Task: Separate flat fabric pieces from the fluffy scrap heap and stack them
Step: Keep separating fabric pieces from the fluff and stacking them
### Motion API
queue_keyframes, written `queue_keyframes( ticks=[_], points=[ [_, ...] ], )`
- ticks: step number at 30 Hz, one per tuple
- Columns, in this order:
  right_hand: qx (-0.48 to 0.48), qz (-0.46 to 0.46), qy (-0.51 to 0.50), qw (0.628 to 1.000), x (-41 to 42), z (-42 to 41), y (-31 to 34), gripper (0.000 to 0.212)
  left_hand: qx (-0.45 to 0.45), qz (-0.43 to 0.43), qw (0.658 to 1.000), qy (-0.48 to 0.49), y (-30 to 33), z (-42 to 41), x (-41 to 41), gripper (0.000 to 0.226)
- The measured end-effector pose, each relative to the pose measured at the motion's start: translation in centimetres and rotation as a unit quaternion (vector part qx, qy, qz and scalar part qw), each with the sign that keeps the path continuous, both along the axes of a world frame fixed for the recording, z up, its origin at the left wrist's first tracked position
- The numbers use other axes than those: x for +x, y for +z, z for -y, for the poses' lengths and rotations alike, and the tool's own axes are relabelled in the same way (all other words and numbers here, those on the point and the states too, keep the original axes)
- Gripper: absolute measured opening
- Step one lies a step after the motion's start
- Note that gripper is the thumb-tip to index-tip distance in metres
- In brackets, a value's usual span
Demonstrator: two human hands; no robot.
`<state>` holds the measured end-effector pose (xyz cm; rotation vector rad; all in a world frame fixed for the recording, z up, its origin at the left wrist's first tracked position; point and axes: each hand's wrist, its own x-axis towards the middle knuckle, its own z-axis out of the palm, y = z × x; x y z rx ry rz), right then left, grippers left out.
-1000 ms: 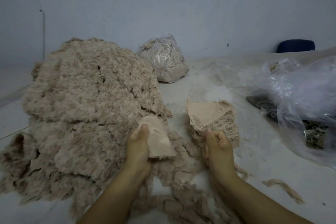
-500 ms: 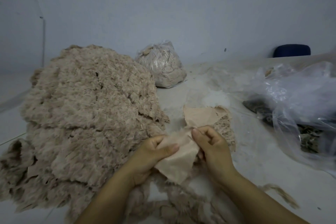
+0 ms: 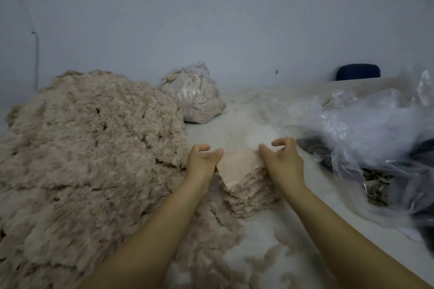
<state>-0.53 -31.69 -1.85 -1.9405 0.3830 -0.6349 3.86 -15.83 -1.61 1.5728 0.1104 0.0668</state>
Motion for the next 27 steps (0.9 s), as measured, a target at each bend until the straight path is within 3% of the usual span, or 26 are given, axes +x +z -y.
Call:
queue_keyframes(
  ticks=[3, 5, 9, 13, 19, 22, 25, 27],
  points=[
    [-0.137, 0.053, -0.009, 0.989, -0.6, 0.3, -1.2, 0.029, 0.067, 0.012, 0.998, 0.003, -1.2, 0.3, -0.8, 0.052],
    [-0.205, 0.114, 0.040, 0.971, -1.0, -0.1, -1.3, 0.035, 0.092, 0.036, 0.994, -0.045, -1.6, 0.7, -1.4, 0.052],
    [-0.330, 0.027, 0.142, 0.933, -0.4, -0.7, -2.5, 0.043, 0.213, 0.093, 0.962, -0.141, -2.5, 1.8, -1.3, 0.041],
    [-0.304, -0.125, 0.156, 0.932, -0.1, 0.9, -5.4, 0.040, 0.309, 0.070, 0.932, -0.175, -4.4, 2.2, -1.0, 0.049],
    [-0.281, -0.125, 0.198, 0.931, -0.4, 1.3, -6.2, 0.043, 0.378, 0.029, 0.901, -0.213, -5.9, 2.3, -0.6, 0.053],
    [-0.245, -0.147, 0.247, 0.926, -1.0, 1.7, -5.8, 0.059, 0.318, 0.011, 0.921, -0.225, -5.0, 1.7, -0.5, 0.053],
    [-0.200, -0.193, 0.299, 0.913, -1.4, 2.8, -5.1, 0.100, 0.106, -0.045, 0.968, -0.224, -3.9, 0.3, -0.3, 0.053],
    [-0.222, -0.201, 0.302, 0.905, -1.4, 3.0, -5.3, 0.107, 0.029, -0.052, 0.979, -0.194, -3.3, -1.1, -0.2, 0.049]
  ],
)
